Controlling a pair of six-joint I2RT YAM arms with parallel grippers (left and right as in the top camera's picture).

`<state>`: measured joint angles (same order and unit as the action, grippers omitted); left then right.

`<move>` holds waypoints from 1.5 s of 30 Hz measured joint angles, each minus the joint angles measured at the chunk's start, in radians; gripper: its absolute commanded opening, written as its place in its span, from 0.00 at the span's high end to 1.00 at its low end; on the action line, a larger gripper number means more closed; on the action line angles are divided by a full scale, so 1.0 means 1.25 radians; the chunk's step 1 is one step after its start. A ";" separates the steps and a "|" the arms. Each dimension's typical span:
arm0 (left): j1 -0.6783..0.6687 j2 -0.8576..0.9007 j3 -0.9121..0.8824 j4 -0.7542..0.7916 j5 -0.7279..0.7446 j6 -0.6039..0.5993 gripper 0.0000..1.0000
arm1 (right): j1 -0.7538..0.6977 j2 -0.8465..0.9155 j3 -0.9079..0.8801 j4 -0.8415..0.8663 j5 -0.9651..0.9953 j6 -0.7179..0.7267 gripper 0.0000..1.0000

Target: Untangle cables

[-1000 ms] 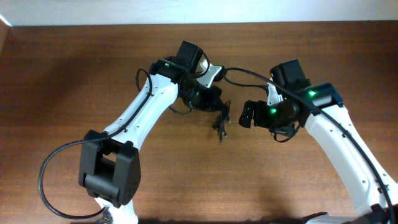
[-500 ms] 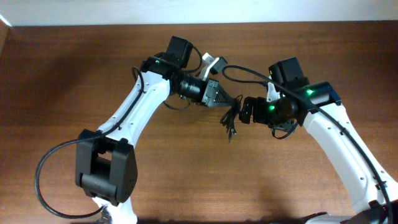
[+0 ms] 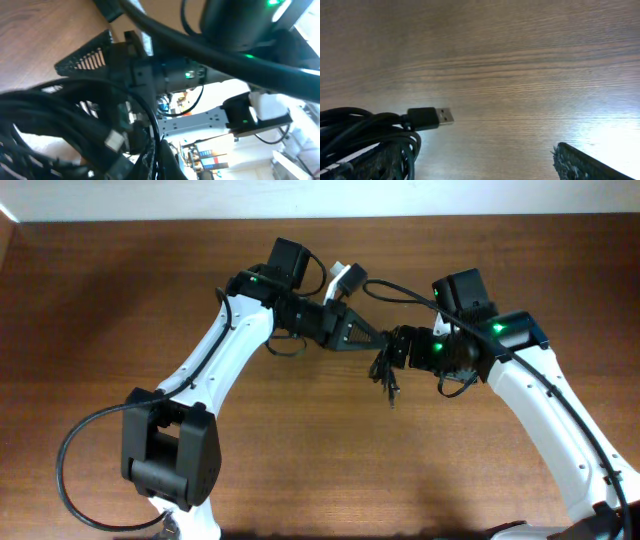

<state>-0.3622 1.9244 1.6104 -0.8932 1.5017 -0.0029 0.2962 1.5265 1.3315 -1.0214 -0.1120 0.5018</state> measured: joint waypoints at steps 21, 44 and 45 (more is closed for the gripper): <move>-0.017 0.000 0.007 -0.096 -0.645 -0.075 0.74 | 0.000 0.000 0.000 -0.060 0.137 0.080 0.02; -0.078 0.000 -0.142 -0.074 -0.983 -0.202 0.67 | 0.000 0.000 0.000 -0.059 0.097 0.080 0.02; -0.078 0.000 -0.145 -0.072 -0.979 -0.203 0.67 | 0.000 0.000 0.000 -0.059 0.097 0.080 0.02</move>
<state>-0.4591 1.9240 1.4288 -0.9833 0.2779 -0.2562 0.2962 1.5269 1.3315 -1.0954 0.0090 0.6018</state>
